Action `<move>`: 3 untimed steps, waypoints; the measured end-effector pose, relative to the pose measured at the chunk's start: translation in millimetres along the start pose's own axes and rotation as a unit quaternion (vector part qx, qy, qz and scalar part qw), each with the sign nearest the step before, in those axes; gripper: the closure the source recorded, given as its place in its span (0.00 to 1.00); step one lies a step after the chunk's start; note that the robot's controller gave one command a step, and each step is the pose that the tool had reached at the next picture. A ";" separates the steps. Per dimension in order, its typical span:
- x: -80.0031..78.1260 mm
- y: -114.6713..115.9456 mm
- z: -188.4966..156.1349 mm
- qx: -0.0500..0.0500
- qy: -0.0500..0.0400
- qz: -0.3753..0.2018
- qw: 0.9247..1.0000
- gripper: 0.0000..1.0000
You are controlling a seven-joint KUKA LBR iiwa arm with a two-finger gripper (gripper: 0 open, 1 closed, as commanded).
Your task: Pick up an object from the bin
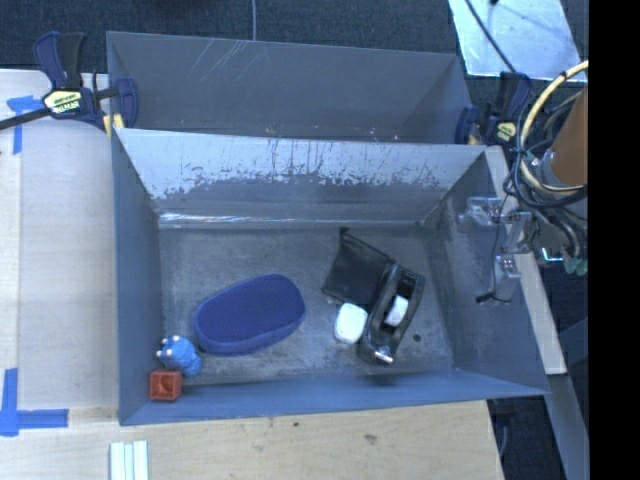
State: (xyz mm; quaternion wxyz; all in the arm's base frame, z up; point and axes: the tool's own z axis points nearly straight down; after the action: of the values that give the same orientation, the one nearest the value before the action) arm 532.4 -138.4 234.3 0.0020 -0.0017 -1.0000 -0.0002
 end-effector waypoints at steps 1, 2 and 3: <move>-38.0 74.2 135.2 0.001 -0.001 0.025 1.000 0.00; -11.9 109.1 129.2 -0.001 -0.002 0.312 0.950 0.00; -29.7 110.6 122.0 -0.001 -0.005 0.390 0.921 0.00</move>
Offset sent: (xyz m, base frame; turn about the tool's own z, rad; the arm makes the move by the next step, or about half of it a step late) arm 0.0412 0.0880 -0.1643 0.0523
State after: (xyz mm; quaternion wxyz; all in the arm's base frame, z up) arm 562.0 -27.9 112.3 -0.0030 -0.3918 -0.9201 -0.0003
